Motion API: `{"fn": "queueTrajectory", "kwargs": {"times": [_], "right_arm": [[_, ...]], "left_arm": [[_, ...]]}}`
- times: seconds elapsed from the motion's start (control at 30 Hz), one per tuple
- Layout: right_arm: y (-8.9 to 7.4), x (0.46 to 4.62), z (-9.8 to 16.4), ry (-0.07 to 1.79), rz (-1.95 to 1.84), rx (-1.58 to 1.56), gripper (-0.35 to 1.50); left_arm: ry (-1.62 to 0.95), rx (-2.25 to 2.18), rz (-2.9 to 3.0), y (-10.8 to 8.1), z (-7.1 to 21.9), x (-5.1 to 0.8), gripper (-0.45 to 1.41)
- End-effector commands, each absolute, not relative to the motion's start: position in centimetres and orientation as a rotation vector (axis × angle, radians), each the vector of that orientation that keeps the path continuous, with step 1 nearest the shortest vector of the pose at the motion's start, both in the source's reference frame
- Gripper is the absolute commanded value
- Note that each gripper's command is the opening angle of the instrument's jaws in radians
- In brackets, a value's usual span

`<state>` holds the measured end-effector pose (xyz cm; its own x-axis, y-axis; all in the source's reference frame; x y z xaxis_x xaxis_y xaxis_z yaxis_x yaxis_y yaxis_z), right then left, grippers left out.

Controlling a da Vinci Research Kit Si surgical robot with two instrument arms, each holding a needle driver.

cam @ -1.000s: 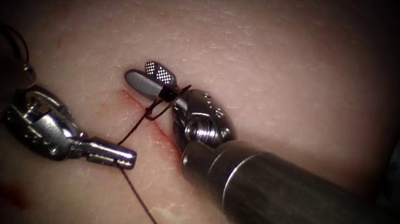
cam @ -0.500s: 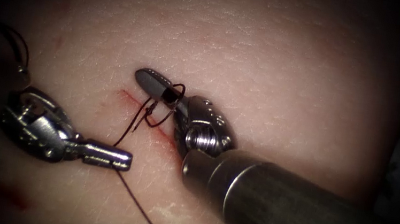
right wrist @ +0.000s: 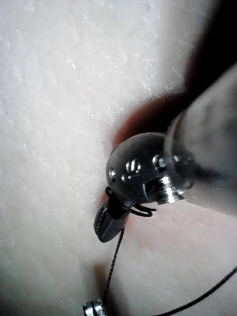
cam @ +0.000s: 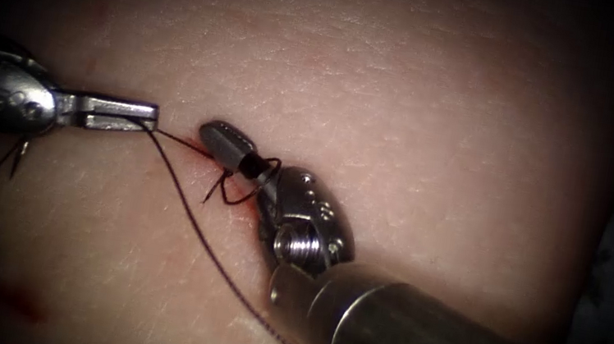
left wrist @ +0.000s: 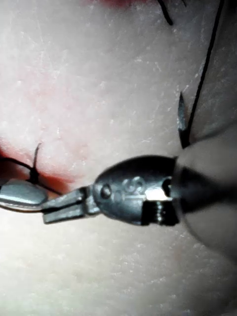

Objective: Wound Closure

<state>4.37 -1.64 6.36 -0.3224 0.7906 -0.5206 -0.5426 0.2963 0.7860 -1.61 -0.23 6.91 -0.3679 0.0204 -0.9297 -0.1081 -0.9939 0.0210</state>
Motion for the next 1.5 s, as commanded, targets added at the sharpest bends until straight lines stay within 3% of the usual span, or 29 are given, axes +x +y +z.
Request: {"fn": "queueTrajectory", "kwargs": {"times": [0.03, 0.4, 0.97, 1.5], "right_arm": [[-1.7, 4.46, 6.4, 1.329, 1.357, 0.252, -0.35], [-2.0, 4.57, 6.3, 1.297, 1.248, 0.218, -0.35], [-2.2, 4.55, 6.2, 1.288, 1.202, 0.198, -0.35], [-2.4, 4.42, 6.2, 1.298, 1.212, 0.154, -0.35]], "left_arm": [[0.133, -1.693, 2.533, -0.2, 7.0, -1.64, -0.45], [0.178, -1.507, 2.513, 0.5, 7.4, -1.72, -0.45], [0.833, -1.262, 2.544, 1.5, 7.6, -1.95, -0.45], [0.915, -1.167, 2.529, 1.9, 7.9, -1.82, -0.45]]}}
